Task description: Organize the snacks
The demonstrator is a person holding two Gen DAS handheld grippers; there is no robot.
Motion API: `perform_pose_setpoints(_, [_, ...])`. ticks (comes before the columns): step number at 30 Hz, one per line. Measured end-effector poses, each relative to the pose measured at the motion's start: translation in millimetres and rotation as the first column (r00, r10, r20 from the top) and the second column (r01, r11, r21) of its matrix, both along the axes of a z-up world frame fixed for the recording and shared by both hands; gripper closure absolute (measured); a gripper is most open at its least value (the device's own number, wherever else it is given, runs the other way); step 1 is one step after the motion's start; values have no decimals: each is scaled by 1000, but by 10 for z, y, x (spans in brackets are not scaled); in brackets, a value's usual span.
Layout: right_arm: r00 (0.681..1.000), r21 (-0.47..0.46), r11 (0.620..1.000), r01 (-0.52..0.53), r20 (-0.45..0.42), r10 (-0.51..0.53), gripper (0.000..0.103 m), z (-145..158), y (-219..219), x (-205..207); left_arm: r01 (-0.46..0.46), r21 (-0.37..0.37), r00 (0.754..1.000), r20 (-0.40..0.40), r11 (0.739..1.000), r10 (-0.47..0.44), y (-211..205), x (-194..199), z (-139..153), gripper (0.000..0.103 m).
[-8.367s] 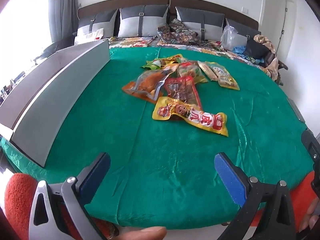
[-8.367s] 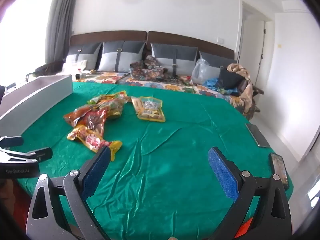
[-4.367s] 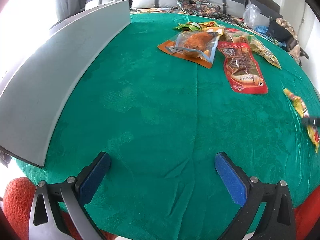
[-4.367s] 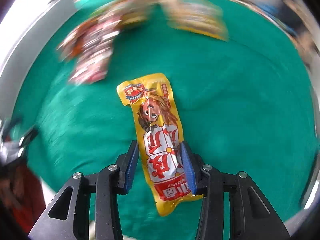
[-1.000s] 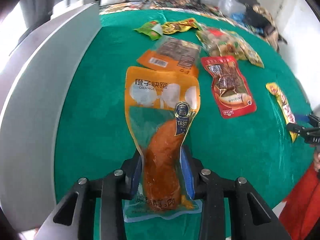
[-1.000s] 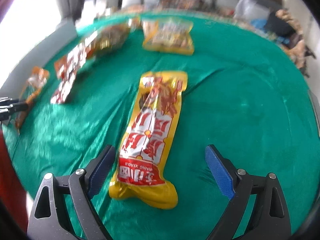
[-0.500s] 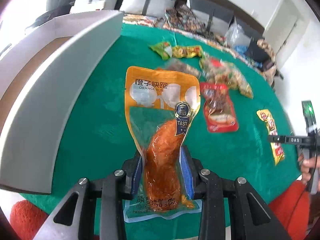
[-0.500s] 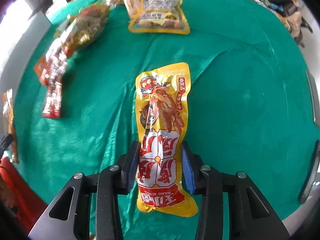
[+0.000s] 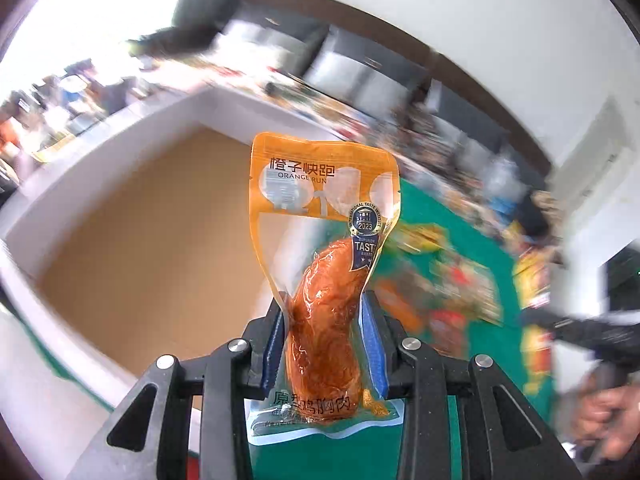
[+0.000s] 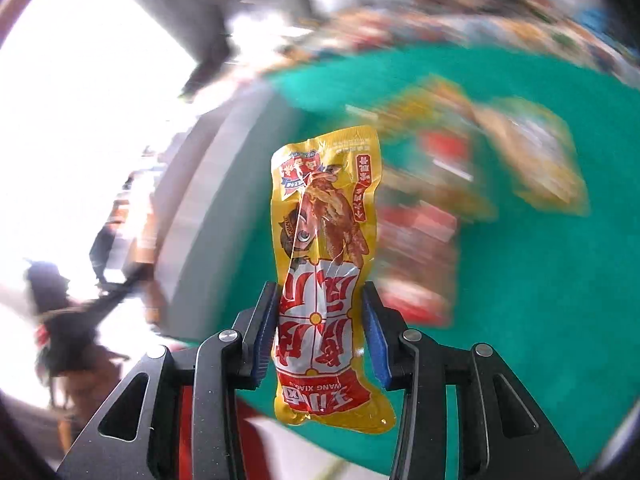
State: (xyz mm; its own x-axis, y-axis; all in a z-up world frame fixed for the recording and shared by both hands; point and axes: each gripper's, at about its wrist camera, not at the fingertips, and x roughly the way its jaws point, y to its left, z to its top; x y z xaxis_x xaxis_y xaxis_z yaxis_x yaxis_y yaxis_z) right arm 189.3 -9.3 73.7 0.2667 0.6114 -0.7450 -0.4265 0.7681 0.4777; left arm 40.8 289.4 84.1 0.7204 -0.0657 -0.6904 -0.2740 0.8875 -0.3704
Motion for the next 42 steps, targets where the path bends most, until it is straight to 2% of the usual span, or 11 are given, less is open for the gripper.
perform_pose_setpoints(6, [976,105,973,-207,85,198,57,417,1707,-39,-163,198,980,-80,966,182,805,-104,-15,62])
perform_pose_setpoints(10, [963,112,958,-264,83,256,28,268,2454,1,-211,250,961,-126,945,248,1070,-173,-169,30])
perform_pose_setpoints(12, [965,111,961,-253,93,244,28,242,2539,13,-237,259,956,-107,936,272,1057,-250,-215,16])
perform_pose_setpoints(15, [971,140,966,-217,133,199,28,307,2160,18,-251,222,961,-62,942,271,986,-363,-182,16])
perform_pose_setpoints(18, [966,58,988,-141,226,125,28,309,1454,133,-193,171,980,-14,966,198,670,-358,-93,16])
perform_pose_setpoints(21, [948,-74,997,11,318,13,28,-60,630,227,-61,145,998,13,988,60,132,-278,4,14])
perform_pose_setpoints(25, [926,-252,939,235,351,-138,28,-866,-695,291,175,140,984,1,975,-177,-852,-101,-53,2])
perform_pose_setpoints(29, [897,-345,843,412,316,-309,28,-1501,-1893,168,328,154,943,-106,932,-314,-1744,213,-557,2])
perform_pose_setpoints(33, [848,-356,775,523,307,-432,28,-1770,-2566,141,336,178,927,-234,925,-292,-2174,622,-1177,2])
perform_pose_setpoints(38, [803,-310,746,590,320,-502,28,-1821,-2882,260,271,195,940,-264,943,-216,-2243,1052,-1529,2])
perform_pose_setpoints(42, [817,-336,750,570,322,-477,16,-1784,-2807,205,253,268,949,-257,930,-184,-2262,1243,-1663,2])
